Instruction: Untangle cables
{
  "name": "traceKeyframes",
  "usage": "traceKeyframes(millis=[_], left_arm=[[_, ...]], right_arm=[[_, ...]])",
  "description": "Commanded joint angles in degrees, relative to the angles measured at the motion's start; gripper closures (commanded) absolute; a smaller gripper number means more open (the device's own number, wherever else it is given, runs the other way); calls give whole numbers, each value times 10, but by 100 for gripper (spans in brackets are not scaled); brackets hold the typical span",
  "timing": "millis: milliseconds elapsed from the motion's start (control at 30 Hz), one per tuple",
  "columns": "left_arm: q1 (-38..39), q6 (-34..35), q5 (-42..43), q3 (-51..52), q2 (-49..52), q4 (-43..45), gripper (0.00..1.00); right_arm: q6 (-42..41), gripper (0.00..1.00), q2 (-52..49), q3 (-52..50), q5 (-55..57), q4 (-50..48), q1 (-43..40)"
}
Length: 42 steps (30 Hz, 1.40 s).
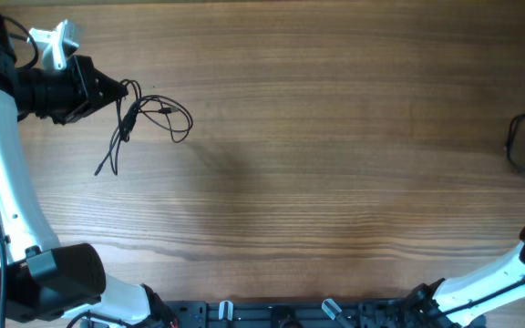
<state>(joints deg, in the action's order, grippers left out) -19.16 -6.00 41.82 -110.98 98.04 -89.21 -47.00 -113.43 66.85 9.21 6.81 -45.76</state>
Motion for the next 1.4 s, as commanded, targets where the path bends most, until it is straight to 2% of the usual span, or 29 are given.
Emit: traceKeyframes(millis=[0, 167, 267, 400, 433, 600, 700, 967, 1067, 1367], left_arm=[[2, -13, 5, -4, -6, 0, 96], [2, -13, 5, -4, -6, -1, 96], [2, -13, 5, -4, -6, 0, 96], [2, -13, 5, -4, -6, -5, 96], [2, -13, 5, -4, -6, -5, 96], [2, -13, 5, -4, -6, -4, 96], [2, -13, 5, -4, -6, -6, 96], [2, -13, 5, -4, -6, -13, 96], [2, -13, 5, -4, -6, -13, 96], [2, -13, 5, -4, -6, -13, 96]], right_arm=[[24, 96, 15, -2, -3, 21, 3], [34, 96, 90, -2, 32, 97, 3], [-35, 96, 99, -2, 35, 139, 2], [-240, 96, 92, -2, 57, 220, -11], [-268, 96, 87, -2, 58, 230, -14], [-283, 96, 69, -2, 54, 237, -16], [-346, 96, 67, -2, 54, 270, -27], [-339, 96, -24, -2, 47, 216, -39], [-261, 96, -35, -2, 14, 122, -37], [-247, 96, -35, -2, 0, -11, 0]])
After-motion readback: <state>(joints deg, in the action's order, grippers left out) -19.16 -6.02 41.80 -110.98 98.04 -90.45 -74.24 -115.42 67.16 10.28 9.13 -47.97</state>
